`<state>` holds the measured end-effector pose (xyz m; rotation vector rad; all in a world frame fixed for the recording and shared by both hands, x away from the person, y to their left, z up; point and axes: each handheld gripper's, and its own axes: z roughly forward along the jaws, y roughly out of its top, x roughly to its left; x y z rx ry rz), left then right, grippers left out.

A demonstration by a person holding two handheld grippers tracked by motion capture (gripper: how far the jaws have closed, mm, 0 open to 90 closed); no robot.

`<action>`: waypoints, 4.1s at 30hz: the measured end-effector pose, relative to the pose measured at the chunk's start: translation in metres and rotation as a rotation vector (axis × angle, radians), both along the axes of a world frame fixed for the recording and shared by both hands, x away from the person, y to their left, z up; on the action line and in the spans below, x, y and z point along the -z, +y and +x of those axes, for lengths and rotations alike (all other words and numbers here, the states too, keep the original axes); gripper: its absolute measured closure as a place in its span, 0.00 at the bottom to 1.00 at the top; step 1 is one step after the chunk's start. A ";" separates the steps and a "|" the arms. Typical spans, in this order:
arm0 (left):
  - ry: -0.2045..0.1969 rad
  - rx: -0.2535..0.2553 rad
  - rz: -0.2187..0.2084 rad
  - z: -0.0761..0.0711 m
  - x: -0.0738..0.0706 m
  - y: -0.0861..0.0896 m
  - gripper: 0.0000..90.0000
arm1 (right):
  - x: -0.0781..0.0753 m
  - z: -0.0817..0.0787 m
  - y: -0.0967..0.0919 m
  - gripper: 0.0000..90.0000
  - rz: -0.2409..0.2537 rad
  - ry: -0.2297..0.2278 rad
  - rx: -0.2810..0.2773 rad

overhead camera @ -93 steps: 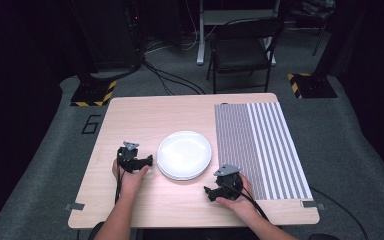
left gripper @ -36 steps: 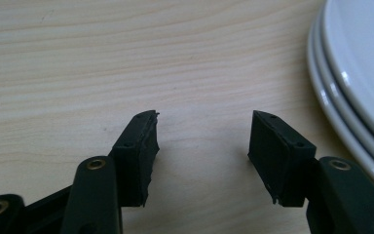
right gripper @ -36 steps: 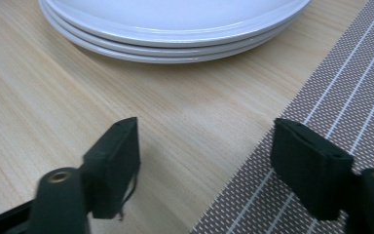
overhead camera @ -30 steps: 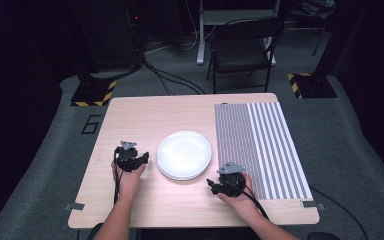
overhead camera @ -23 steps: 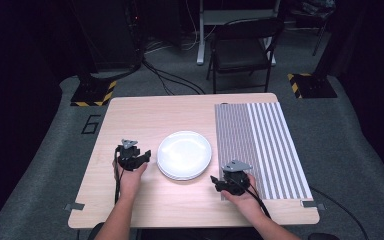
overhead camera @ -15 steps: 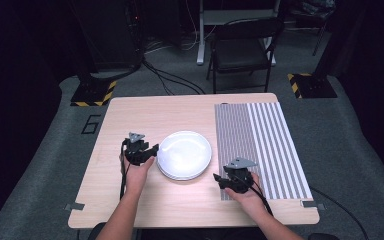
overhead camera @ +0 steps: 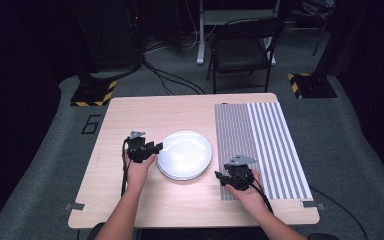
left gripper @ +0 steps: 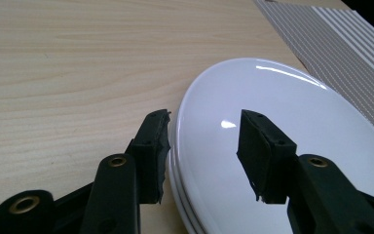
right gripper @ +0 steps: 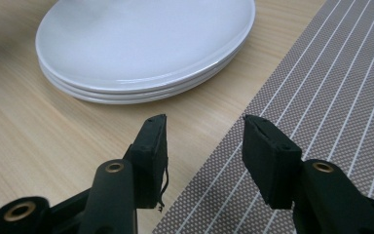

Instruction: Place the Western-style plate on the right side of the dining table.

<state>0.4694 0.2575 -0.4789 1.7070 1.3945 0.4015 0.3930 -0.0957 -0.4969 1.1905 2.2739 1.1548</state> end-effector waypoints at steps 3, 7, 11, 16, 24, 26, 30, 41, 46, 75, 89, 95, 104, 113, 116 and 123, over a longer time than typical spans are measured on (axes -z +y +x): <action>-0.003 -0.022 -0.041 -0.001 0.001 0.003 0.64 | -0.003 0.005 0.000 0.59 0.000 -0.012 0.014; 0.016 -0.034 -0.078 -0.001 0.004 0.005 0.67 | -0.006 0.015 0.000 0.59 0.003 -0.015 0.048; 0.031 -0.027 -0.109 0.001 0.005 0.007 0.71 | -0.010 0.025 -0.001 0.58 0.022 -0.006 0.083; 0.048 -0.030 -0.130 0.001 0.008 0.009 0.73 | -0.013 0.035 0.003 0.58 0.033 -0.003 0.097; 0.089 -0.026 -0.194 0.001 0.014 0.015 0.77 | -0.010 0.050 0.014 0.59 0.044 0.034 0.104; 0.101 -0.029 -0.205 0.002 0.015 0.015 0.78 | -0.008 0.052 0.016 0.60 0.058 0.044 0.117; 0.117 -0.025 -0.201 0.002 0.018 0.014 0.82 | -0.004 0.058 0.018 0.63 0.102 0.059 0.138; 0.158 -0.040 -0.249 0.004 0.025 0.017 0.83 | 0.001 0.071 0.015 0.72 0.176 0.135 0.180; 0.160 -0.038 -0.248 0.004 0.028 0.017 0.84 | 0.003 0.075 0.017 0.71 0.191 0.141 0.189; 0.166 -0.037 -0.277 0.001 0.030 0.015 0.85 | 0.016 0.086 0.032 0.69 0.319 0.270 0.258; 0.178 -0.011 -0.270 0.000 0.033 0.001 0.85 | 0.008 0.086 0.021 0.69 0.352 0.256 0.290; 0.176 0.024 -0.265 0.000 0.034 -0.006 0.84 | 0.005 0.089 0.013 0.69 0.356 0.243 0.306; 0.187 0.049 -0.257 -0.001 0.036 -0.012 0.82 | 0.003 0.090 0.005 0.65 0.328 0.205 0.301; 0.192 0.041 -0.249 -0.004 0.037 -0.014 0.81 | 0.006 0.064 0.004 0.63 0.330 0.227 0.288; 0.190 0.036 -0.251 -0.005 0.037 -0.015 0.81 | 0.008 0.054 0.008 0.63 0.346 0.239 0.273; 0.193 0.038 -0.253 -0.008 0.039 -0.015 0.81 | 0.015 0.033 0.019 0.63 0.406 0.292 0.268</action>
